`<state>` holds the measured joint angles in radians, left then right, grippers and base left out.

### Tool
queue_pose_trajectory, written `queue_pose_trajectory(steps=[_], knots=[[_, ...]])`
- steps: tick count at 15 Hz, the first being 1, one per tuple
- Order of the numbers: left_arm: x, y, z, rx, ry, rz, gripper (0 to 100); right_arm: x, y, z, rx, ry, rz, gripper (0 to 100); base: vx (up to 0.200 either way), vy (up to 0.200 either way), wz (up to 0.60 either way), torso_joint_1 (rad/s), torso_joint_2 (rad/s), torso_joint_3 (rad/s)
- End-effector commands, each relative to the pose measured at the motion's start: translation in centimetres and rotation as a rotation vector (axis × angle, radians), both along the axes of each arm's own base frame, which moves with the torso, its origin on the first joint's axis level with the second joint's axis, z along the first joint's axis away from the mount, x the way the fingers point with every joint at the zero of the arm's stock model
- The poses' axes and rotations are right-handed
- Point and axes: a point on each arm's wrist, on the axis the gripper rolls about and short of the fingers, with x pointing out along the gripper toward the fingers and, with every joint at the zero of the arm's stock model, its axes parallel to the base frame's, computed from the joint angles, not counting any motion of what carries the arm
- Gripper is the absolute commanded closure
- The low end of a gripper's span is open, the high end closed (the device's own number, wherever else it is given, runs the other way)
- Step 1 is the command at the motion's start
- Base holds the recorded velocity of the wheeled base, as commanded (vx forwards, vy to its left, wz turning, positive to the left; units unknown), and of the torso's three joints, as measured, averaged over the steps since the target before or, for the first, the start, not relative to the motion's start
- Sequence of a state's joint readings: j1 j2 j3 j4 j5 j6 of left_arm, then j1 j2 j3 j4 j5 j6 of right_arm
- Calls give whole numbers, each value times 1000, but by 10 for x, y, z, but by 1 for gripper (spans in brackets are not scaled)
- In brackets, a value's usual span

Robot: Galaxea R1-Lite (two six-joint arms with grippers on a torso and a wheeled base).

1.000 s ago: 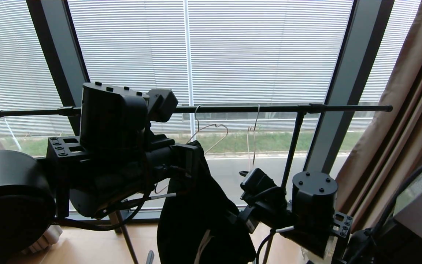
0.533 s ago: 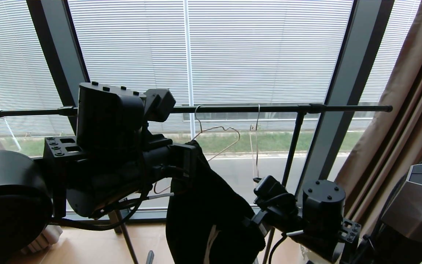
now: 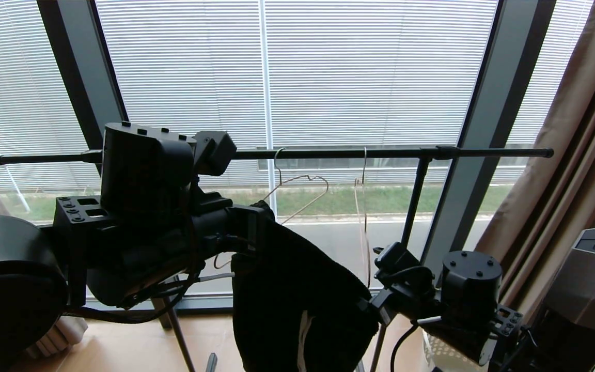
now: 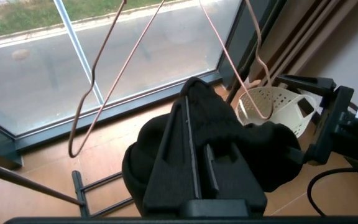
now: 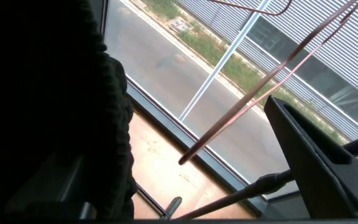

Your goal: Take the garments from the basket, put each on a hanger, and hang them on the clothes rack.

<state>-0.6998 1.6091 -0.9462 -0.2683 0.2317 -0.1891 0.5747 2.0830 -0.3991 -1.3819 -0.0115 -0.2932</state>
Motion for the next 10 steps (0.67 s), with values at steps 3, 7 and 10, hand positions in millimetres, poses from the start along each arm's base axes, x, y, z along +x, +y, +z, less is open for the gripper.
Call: queue_pose_trajectory(steps=[3, 7, 10], knots=[[-1, 5, -8, 21, 22, 10, 100, 4, -5, 1, 8, -2, -23, 100, 0, 0, 0, 0, 0, 0], [-5, 7, -20, 40, 60, -12, 100, 10, -18, 18, 45, -68, -72, 100, 0, 0, 0, 0, 0, 0], [-8, 6, -44, 94, 132, -46, 0, 15, -34, 37, 77, -129, -130, 100, 0, 0, 0, 0, 0, 0]])
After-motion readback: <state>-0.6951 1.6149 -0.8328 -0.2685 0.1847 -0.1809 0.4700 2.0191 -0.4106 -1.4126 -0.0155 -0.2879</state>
